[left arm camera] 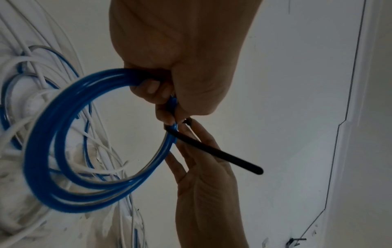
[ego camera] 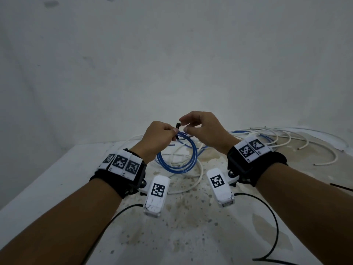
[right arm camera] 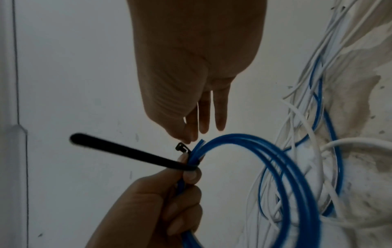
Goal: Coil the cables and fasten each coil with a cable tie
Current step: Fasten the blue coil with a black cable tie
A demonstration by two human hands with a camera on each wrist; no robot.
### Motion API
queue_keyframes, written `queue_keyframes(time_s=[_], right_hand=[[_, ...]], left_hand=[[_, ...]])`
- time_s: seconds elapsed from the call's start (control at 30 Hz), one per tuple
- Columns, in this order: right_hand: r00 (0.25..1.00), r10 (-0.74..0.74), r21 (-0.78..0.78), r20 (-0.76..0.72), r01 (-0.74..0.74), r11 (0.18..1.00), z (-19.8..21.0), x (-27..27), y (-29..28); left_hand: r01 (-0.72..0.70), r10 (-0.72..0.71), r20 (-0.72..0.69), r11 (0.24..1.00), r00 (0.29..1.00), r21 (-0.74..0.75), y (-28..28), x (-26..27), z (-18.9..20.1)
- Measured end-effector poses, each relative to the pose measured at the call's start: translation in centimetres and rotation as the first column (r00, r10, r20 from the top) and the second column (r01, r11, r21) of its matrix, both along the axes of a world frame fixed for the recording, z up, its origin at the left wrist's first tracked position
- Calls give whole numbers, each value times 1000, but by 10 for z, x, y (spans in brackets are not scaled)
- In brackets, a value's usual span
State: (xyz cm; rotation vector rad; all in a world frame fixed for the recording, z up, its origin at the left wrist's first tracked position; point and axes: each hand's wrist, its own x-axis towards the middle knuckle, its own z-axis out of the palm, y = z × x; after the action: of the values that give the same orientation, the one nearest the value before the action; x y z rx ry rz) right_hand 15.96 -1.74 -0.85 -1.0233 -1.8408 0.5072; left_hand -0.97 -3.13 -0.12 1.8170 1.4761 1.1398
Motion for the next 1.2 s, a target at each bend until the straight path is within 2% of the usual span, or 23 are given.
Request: queue_keyframes(time_s=[0.1,0.2,0.3,0.4,0.43,0.5,0.6,0.67,0.8,1.0,1.2], right_hand=[[985,-15,73,170,3,997,-1,-1,-4],[973,44,119,228,-73,990,0,-11,-12],[998,24,123,58,-30,992,4,-22,-17],[985,-14,-15,-172,12,1000,5,-28,-17],[978,-35,-51,-204,25,998,5,-30,-17],[984,-99,-57,-145,92,994,3,-35,-14],[977,-193,62,85,188,980,2,-41,-8],[955,-238,122,178,219,968,3,-42,-8],[949,-269,163,163,243,956,5,-39,-9],[962,-233,190,140,205,960,9,-45,-17],[941,-286,217,183,245,945,9,-44,-21]], left_hand=[[-76,77,83,997,994,-7,2,-7,5],[-95,98,123,995,988,-25,0,-11,8],[-66,69,134,997,989,-29,-5,-11,6],[-54,55,138,998,989,-15,-10,-10,4],[-55,56,137,998,989,-14,-11,-9,3],[-55,57,126,998,990,-22,-13,-8,3],[-45,49,103,998,993,-39,-16,-4,2],[-49,54,103,997,993,-56,-18,-3,3],[-70,83,139,993,987,-99,-17,-6,4],[-98,121,180,986,976,-132,-17,-13,1],[-113,159,239,974,958,-196,-18,-18,1]])
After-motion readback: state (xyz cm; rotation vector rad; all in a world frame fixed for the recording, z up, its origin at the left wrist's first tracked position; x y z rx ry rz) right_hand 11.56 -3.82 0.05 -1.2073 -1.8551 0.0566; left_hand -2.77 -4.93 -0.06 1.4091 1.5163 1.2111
